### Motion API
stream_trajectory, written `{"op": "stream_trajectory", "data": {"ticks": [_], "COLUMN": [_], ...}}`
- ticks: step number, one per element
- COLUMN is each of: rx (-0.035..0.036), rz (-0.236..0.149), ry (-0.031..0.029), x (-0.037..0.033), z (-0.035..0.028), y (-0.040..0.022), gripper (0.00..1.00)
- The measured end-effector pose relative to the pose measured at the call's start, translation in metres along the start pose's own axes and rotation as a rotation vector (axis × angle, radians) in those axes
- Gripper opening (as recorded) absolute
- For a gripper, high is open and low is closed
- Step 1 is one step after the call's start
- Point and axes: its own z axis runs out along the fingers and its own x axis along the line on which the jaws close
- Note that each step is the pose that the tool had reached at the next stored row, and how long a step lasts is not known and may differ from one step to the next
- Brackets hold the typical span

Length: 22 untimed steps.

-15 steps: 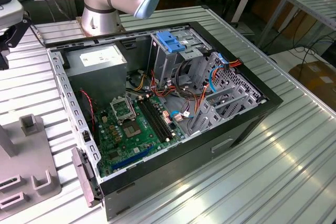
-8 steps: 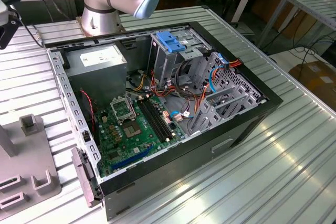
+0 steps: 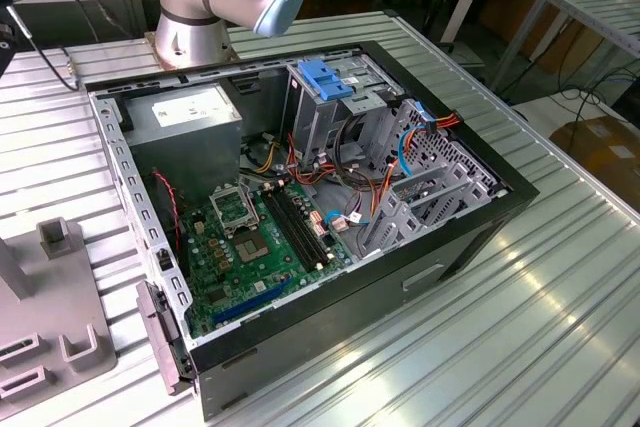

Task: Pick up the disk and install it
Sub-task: 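Reach for the disk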

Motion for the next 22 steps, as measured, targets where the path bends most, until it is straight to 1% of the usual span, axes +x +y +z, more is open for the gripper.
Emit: {"op": "stream_trajectory", "data": {"ticks": [14,17,19,22], "rx": [0.0,0.0,0.0,0.0], "rz": [0.0,0.0,0.0,0.0], "ry": [0.0,0.0,0.0,0.0], "x": [0.0229,0.0317,0.0355,0.0431], "z": [-0.0004,-0.0006,-0.0007,-0.0008], "y": [-0.0017,-0.0024,-0.0027,-0.0033], "gripper": [0.1,0.1,0.1,0.1]}}
